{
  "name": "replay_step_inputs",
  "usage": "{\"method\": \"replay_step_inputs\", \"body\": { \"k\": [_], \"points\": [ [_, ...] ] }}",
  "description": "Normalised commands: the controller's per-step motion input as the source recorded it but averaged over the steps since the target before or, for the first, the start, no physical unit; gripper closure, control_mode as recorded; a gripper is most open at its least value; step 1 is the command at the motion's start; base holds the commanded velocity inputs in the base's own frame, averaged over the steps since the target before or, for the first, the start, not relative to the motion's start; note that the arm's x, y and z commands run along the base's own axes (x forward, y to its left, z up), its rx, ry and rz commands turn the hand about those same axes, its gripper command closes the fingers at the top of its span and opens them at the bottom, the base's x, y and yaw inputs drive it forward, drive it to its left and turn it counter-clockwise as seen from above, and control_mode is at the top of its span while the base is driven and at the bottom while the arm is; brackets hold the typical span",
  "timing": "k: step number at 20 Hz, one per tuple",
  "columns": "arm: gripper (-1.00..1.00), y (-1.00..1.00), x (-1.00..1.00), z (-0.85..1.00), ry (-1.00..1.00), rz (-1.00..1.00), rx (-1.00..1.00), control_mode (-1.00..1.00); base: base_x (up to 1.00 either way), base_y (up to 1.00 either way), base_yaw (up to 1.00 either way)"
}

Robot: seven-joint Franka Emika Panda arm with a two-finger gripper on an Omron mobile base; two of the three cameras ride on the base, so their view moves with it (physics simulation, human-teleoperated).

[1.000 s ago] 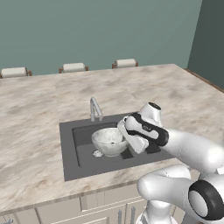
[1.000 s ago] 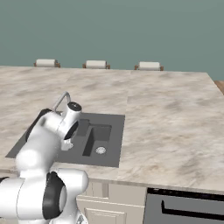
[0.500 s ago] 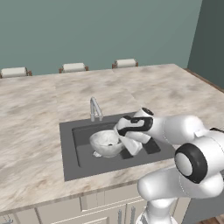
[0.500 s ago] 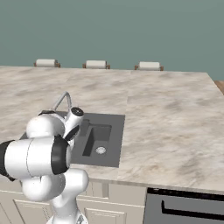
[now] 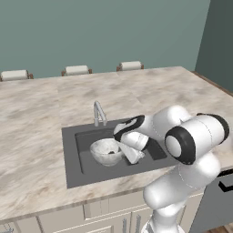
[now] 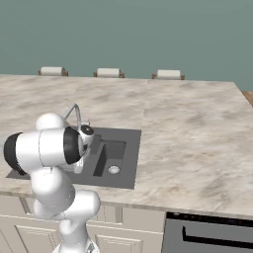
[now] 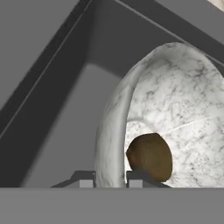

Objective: Pick the kiwi from the cabinet and place it in the bowl. Then pick the bowl and place it in the sink. Then turn on the sink facuet.

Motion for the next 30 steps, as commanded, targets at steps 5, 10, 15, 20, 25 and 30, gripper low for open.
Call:
{"method": "replay_step_inputs", "body": {
  "k": [5,10,15,20,25,30],
  "points": [
    [1.00,0.06,0.16,-0.36,0.00,0.00,0.00,-1.00,0.00,0.00,0.00],
    [1.00,0.14,0.18,-0.32,0.00,0.00,0.00,-1.00,0.00,0.00,0.00],
    [1.00,0.18,0.19,-0.27,0.00,0.00,0.00,-1.00,0.00,0.00,0.00],
    [1.00,0.08,0.21,-0.21,0.00,0.00,0.00,-1.00,0.00,0.00,0.00],
    [1.00,0.00,0.19,-0.19,0.00,0.00,0.00,-1.00,0.00,0.00,0.00],
    [1.00,0.00,0.03,-0.06,0.00,0.00,0.00,-1.00,0.00,0.00,0.00]
  ]
}}
